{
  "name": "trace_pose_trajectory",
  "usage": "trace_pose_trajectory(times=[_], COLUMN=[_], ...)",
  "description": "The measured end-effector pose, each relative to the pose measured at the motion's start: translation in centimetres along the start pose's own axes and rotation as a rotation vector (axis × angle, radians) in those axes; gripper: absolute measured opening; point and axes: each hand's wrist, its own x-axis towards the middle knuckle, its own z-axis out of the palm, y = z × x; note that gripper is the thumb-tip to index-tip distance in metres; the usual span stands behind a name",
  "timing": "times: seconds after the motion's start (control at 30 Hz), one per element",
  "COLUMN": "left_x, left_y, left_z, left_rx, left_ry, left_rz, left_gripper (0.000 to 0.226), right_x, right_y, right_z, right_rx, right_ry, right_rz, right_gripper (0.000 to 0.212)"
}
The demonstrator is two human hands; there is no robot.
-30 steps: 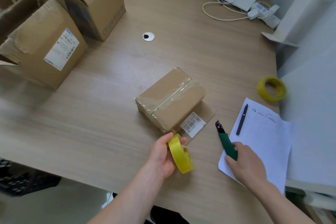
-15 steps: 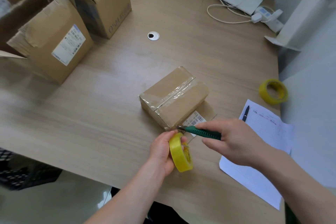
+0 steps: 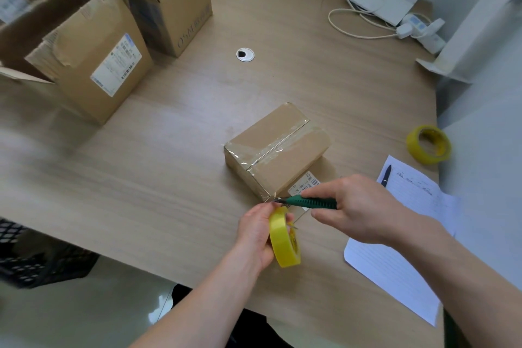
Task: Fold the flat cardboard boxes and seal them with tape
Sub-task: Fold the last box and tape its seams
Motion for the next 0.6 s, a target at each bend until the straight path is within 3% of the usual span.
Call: trace_pose_trajectory(times=[0.43,0.5,0.6], left_x=[0.3,0.2,0.1], left_y=[-0.6,-0.8,-0.5], left_z=[-0.8,-1.4,-2.0], left_rx=[0.026,0.037,0.082], left_ry=[0.025,0.014,-0.013], left_rz=[-0.083,-0.116,-0.125], left_gripper=[0.013,0.016,0.016], right_x=[1.2,0.6,-1.1], right_y=[-0.6,0.1,2.1], right_z=[-0.1,-0.1,0.0], right_rx=[-0.143,-0.003,0.415], right_ry=[-0.014,-0.063,-0.094], right_rz=[0.037,0.083,0.189], right_gripper=[0.039,0.037,0.033])
